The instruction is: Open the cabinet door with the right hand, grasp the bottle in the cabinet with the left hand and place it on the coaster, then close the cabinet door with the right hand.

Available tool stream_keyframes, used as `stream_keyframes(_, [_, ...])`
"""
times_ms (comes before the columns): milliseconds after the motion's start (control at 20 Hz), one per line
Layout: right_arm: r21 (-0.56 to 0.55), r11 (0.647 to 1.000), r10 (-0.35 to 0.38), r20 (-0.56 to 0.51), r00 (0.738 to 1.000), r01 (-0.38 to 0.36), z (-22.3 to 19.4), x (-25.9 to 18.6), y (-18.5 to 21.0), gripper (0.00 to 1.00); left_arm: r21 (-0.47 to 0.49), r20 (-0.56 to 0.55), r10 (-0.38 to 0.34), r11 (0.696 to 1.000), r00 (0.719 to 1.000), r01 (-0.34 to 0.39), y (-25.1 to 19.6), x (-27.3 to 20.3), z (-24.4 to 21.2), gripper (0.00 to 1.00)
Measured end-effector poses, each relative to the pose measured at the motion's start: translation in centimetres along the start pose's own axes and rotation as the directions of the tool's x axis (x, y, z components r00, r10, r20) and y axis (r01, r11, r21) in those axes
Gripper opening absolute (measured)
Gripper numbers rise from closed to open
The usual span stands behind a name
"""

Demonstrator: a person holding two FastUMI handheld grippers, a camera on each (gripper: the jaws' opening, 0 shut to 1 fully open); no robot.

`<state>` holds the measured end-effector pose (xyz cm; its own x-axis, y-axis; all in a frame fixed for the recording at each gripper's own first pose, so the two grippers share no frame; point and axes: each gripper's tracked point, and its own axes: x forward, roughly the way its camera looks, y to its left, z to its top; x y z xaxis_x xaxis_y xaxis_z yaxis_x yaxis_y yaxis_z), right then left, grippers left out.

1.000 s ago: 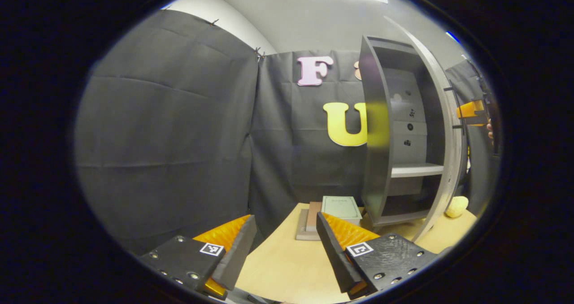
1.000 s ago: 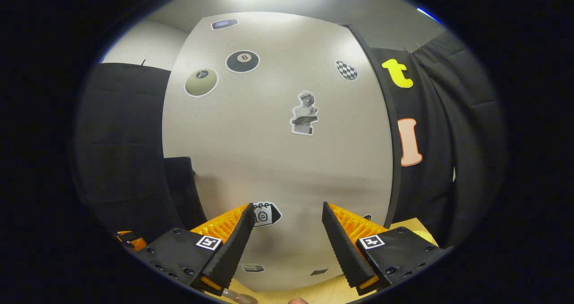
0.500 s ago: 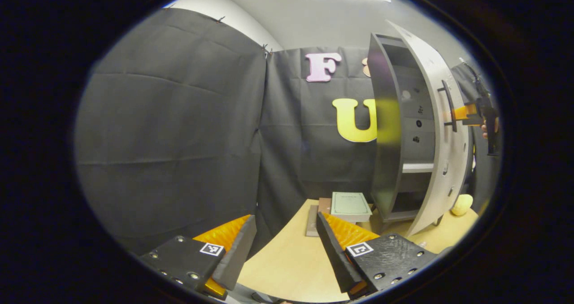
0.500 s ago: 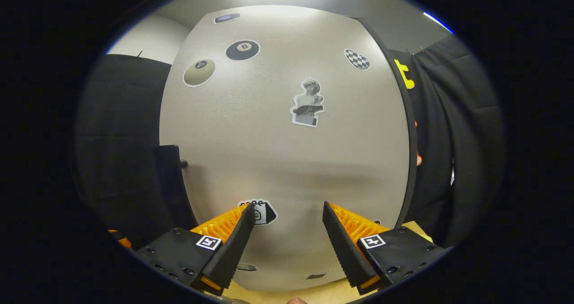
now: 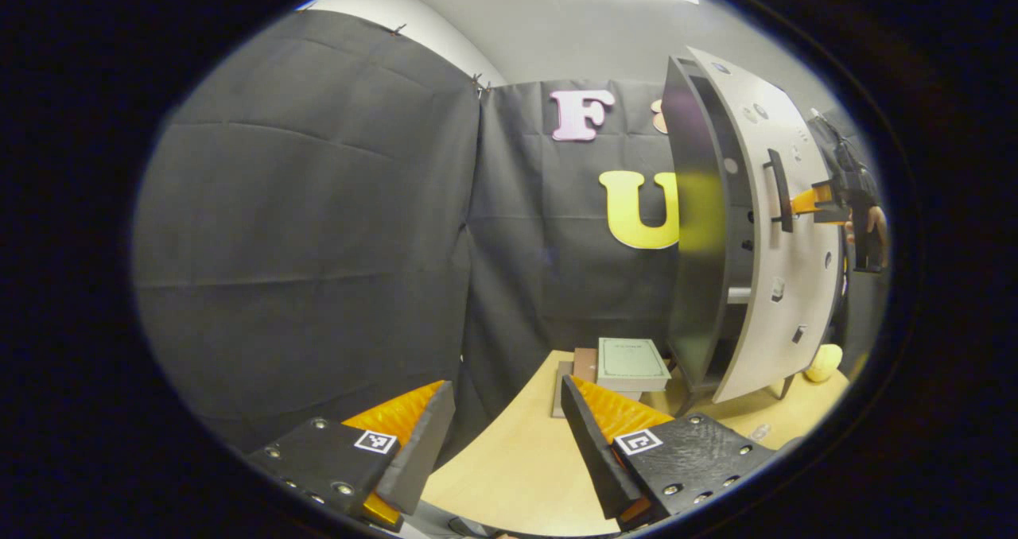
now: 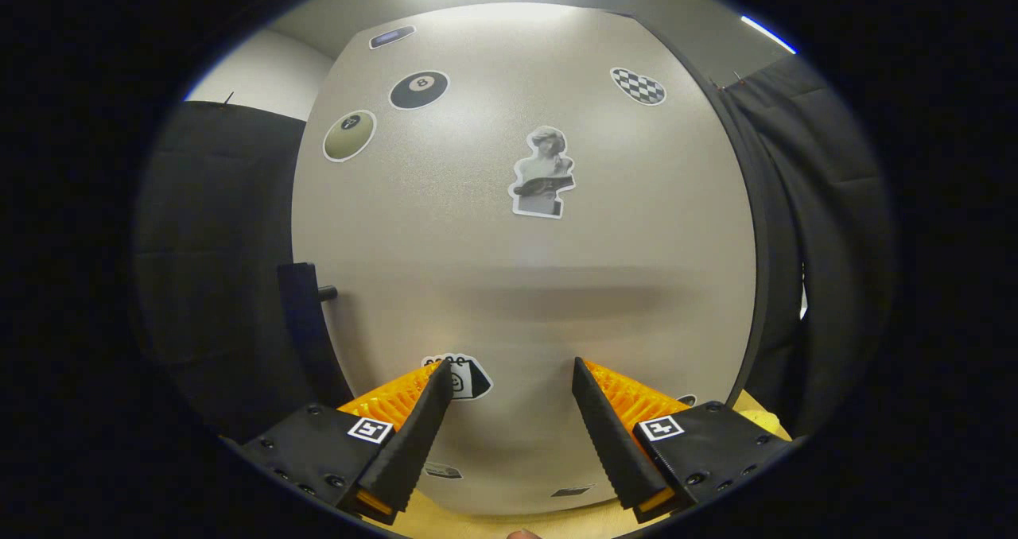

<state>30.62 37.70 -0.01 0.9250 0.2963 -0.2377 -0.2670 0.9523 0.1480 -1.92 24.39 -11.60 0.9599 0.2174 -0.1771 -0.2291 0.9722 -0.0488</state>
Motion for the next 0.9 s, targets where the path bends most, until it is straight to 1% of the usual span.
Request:
stream_keyframes(50, [0.002, 1.000, -0.007, 0.000, 1.000, 0.007, -0.2, 0.0, 0.0, 0.96, 0.003, -0.002, -0.003, 1.000, 1.000, 0.003, 0.1, 0.0, 0.0, 0.84])
stream_keyframes(100, [0.002, 1.000, -0.019, 0.003, 1.000, 0.019, -0.1, 0.0, 0.0, 0.96, 0.009, -0.003, -0.008, 1.000, 1.000, 0.008, 0.1, 0.2, 0.0, 0.81])
stream_keyframes(150, [-0.003, 1.000, -0.027, 0.005, 1.000, 0.027, -0.3, 0.0, 0.1, 0.96, 0.016, -0.004, -0.013, 1.000, 1.000, 0.013, 0.0, 0.4, 0.1, 0.84])
stream_keyframes(200, [-0.010, 0.999, -0.033, 0.005, 0.999, 0.033, -0.4, 0.0, 0.2, 0.96, 0.024, -0.003, -0.021, 1.000, 1.000, 0.021, 0.0, 0.6, 0.3, 0.81])
stream_keyframes(250, [-0.016, 0.999, -0.041, 0.007, 0.999, 0.041, -0.6, 0.0, 0.3, 0.96, 0.031, -0.002, -0.028, 0.999, 1.000, 0.028, 0.0, 0.7, 0.7, 0.84])
stream_keyframes(300, [-0.023, 0.999, -0.047, 0.005, 0.999, 0.047, -0.6, 0.0, 0.2, 0.96, 0.037, -0.005, -0.035, 0.999, 0.999, 0.035, 0.0, 0.8, 0.9, 0.84])
stream_keyframes(350, [-0.031, 0.998, -0.054, 0.000, 0.999, 0.054, -0.8, -0.2, 0.2, 0.97, 0.040, -0.002, -0.043, 0.998, 0.999, 0.043, -0.2, 0.9, 1.3, 0.82])
stream_keyframes(450, [-0.034, 0.998, -0.047, 0.003, 0.999, 0.047, -0.8, -0.9, 0.4, 0.96, 0.043, 0.014, -0.057, 0.997, 0.998, 0.057, -1.0, 1.0, 2.3, 0.84])
stream_keyframes(500, [-0.035, 0.999, -0.037, 0.010, 0.999, 0.038, -0.6, -1.6, 0.5, 0.96, 0.043, 0.020, -0.060, 0.997, 0.998, 0.059, -1.5, 0.9, 2.7, 0.84])
stream_keyframes(550, [-0.040, 0.999, -0.030, 0.016, 0.999, 0.031, -0.6, -2.8, 0.4, 0.96, 0.041, 0.026, -0.067, 0.997, 0.997, 0.066, -2.3, 0.8, 2.9, 0.81])
stream_keyframes(650, [-0.062, 0.998, -0.012, 0.021, 1.000, 0.013, -0.5, -5.2, 0.0, 0.96, 0.037, 0.041, -0.088, 0.996, 0.995, 0.087, -4.4, 0.7, 3.7, 0.81])
stream_keyframes(900, [-0.147, 0.989, -0.013, 0.032, 0.999, 0.018, 0.0, -11.9, -3.7, 0.97, 0.054, 0.067, -0.146, 0.988, 0.987, 0.142, -10.4, -0.5, 5.3, 0.82])
